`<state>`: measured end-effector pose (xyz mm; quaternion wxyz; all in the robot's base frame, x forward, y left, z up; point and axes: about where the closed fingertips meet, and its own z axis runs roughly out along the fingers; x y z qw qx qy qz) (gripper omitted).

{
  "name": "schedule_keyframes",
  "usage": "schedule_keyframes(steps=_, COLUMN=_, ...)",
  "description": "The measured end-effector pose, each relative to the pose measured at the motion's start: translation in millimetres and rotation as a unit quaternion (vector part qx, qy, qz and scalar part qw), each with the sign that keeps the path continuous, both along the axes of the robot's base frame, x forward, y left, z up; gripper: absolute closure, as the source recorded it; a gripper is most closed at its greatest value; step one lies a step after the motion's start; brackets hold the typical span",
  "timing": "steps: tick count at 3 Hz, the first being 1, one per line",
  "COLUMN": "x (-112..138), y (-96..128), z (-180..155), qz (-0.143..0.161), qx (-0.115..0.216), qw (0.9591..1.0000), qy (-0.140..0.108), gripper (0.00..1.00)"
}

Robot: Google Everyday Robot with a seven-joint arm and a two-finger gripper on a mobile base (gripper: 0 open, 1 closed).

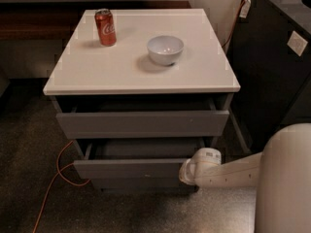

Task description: Close middle drawer

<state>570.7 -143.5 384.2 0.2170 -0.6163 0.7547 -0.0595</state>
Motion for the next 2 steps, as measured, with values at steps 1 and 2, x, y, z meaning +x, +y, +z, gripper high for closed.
schedule_keyframes(steps=1, x=15, y=-9, z=6, qz=-0.007, qx=-0.012, qw=0.9999, qy=-0.009, gripper=1.00)
schedule_keyframes(steps=2, x=38, y=-24, z=8, qz=-0.019, qx=-0.014, qw=0.9995, qy=-0.020, gripper=1.00)
